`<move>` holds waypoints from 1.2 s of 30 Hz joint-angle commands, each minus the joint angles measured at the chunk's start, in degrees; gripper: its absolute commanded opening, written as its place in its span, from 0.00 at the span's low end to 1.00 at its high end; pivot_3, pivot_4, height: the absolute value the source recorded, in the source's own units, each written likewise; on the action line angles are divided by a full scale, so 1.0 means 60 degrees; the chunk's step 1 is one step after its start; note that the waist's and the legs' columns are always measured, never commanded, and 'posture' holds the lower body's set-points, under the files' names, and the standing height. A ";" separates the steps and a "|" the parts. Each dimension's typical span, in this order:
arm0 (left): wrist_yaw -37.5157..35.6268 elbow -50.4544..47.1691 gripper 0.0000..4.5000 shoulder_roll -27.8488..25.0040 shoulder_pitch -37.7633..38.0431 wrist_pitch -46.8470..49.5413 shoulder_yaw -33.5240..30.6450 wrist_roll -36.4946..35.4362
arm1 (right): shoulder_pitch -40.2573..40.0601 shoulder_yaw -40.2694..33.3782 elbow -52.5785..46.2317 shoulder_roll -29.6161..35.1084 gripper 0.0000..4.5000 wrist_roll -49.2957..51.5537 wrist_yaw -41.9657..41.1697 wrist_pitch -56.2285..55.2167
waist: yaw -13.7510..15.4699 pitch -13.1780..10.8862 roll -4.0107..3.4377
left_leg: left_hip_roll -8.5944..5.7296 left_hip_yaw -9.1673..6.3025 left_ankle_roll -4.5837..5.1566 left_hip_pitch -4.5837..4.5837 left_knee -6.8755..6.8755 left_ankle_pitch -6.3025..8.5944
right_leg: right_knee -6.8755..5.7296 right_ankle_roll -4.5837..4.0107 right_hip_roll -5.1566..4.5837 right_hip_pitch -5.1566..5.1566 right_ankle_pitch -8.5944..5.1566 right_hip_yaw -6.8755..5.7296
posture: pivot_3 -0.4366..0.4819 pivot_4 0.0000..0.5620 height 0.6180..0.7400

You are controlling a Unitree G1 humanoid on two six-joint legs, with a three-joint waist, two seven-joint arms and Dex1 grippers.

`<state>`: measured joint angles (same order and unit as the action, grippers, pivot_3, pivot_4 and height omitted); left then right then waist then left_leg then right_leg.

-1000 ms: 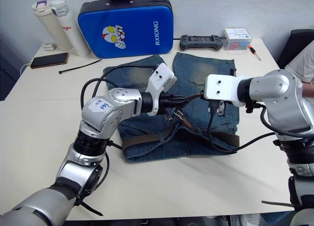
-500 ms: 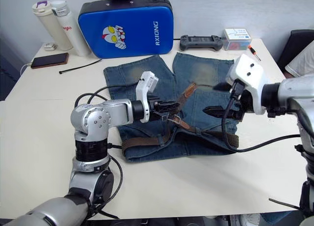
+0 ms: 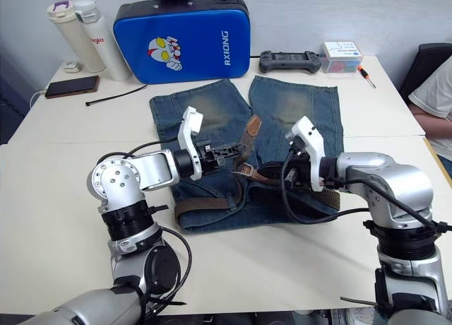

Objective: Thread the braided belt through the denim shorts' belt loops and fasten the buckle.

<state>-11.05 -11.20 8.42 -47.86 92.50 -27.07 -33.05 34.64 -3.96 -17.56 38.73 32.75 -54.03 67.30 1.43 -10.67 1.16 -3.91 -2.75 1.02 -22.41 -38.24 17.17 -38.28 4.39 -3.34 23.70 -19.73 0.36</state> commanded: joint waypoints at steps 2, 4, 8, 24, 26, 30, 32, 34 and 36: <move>0.0821 -0.0608 0.00 0.1262 0.0083 0.0000 -0.0760 -0.0621 | 0.0397 0.0407 0.0345 -0.0741 0.02 0.0212 0.0415 -0.0311 | -0.0008 0.0000 0.0000 | 0.0001 -0.0002 0.0000 0.0001 0.0002 0.0000 | 0.0002 0.0000 0.0001 -0.0001 0.0000 -0.0002 | 0.48 0.27 1.00; 0.0884 -0.0631 0.00 0.1334 0.0123 0.0000 -0.0715 -0.0665 | 0.0518 0.0450 0.0474 -0.0822 0.02 0.0206 0.0425 -0.0381 | -0.0029 0.0000 0.0000 | 0.0003 -0.0002 -0.0002 0.0002 0.0003 0.0001 | 0.0002 0.0000 0.0004 0.0000 0.0000 -0.0001 | 0.48 0.27 1.00; 0.1052 -0.0424 0.00 0.1378 0.0152 0.0000 -0.0459 -0.0923 | 0.0850 0.0659 0.0822 -0.0879 0.02 0.0108 0.0398 -0.0701 | -0.0022 0.0000 0.0000 | 0.0003 -0.0001 -0.0005 0.0003 0.0004 0.0002 | 0.0002 0.0000 0.0005 0.0000 0.0000 -0.0001 | 0.48 0.27 1.00; 0.0661 0.1297 0.00 0.1075 -0.0424 -0.0396 0.0871 -0.1414 | 0.0747 0.2085 0.1240 0.0137 0.02 -0.0231 -0.0185 -0.0880 | -0.0017 -0.0001 0.0001 | 0.0003 -0.0003 -0.0005 0.0002 0.0008 0.0003 | 0.0014 0.0000 0.0005 -0.0002 0.0000 -0.0004 | 0.48 0.27 1.00; 0.0655 0.1378 0.00 0.1042 -0.0469 -0.0483 0.0912 -0.1473 | 0.0514 0.2424 0.1396 0.0176 0.02 -0.0468 -0.0217 -0.1190 | -0.0011 0.0000 0.0003 | 0.0004 -0.0004 -0.0006 0.0006 0.0008 0.0003 | 0.0015 0.0000 0.0005 -0.0006 0.0000 -0.0006 | 0.48 0.27 1.00; 0.0621 0.1390 0.00 0.0885 -0.0532 -0.0446 0.0879 -0.1632 | 0.0179 0.3019 0.1763 0.0281 0.02 -0.0957 -0.0334 -0.1768 | -0.0036 0.0000 0.0002 | 0.0003 0.0001 -0.0006 0.0004 0.0008 0.0003 | 0.0013 0.0000 0.0004 -0.0003 0.0000 -0.0002 | 0.48 0.27 1.00; 0.0602 0.1314 0.00 0.0727 -0.0578 -0.0344 0.0818 -0.1718 | 0.0019 0.3342 0.1899 0.0396 0.02 -0.1249 -0.0427 -0.2058 | -0.0029 0.0000 0.0002 | 0.0005 -0.0002 -0.0007 0.0005 0.0008 0.0002 | 0.0012 0.0000 0.0007 -0.0002 0.0000 -0.0004 | 0.48 0.27 1.00; 0.0581 0.1261 0.00 0.0603 -0.0609 -0.0271 0.0786 -0.1747 | -0.0074 0.3570 0.1948 0.0518 0.02 -0.1468 -0.0549 -0.2299 | -0.0016 0.0000 0.0002 | 0.0005 -0.0004 -0.0008 0.0007 0.0007 0.0003 | 0.0015 0.0000 0.0006 -0.0006 0.0000 -0.0006 | 0.48 0.27 1.00; 0.0548 0.1141 0.00 0.0384 -0.0603 -0.0124 0.0771 -0.1761 | -0.0153 0.3736 0.1887 0.0709 0.02 -0.1649 -0.0699 -0.2473 | -0.0013 0.0000 0.0002 | 0.0003 -0.0004 -0.0007 0.0008 0.0004 0.0003 | 0.0019 0.0000 0.0004 -0.0012 0.0000 -0.0006 | 0.48 0.27 1.00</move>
<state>-6.24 -1.47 8.66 -48.96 91.40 -21.98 -41.01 35.48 15.64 -6.65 41.34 25.54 -57.45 52.46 1.35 -10.67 1.18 -3.89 -2.78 0.97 -22.35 -38.22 17.18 -38.16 4.39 -3.32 23.62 -19.73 0.32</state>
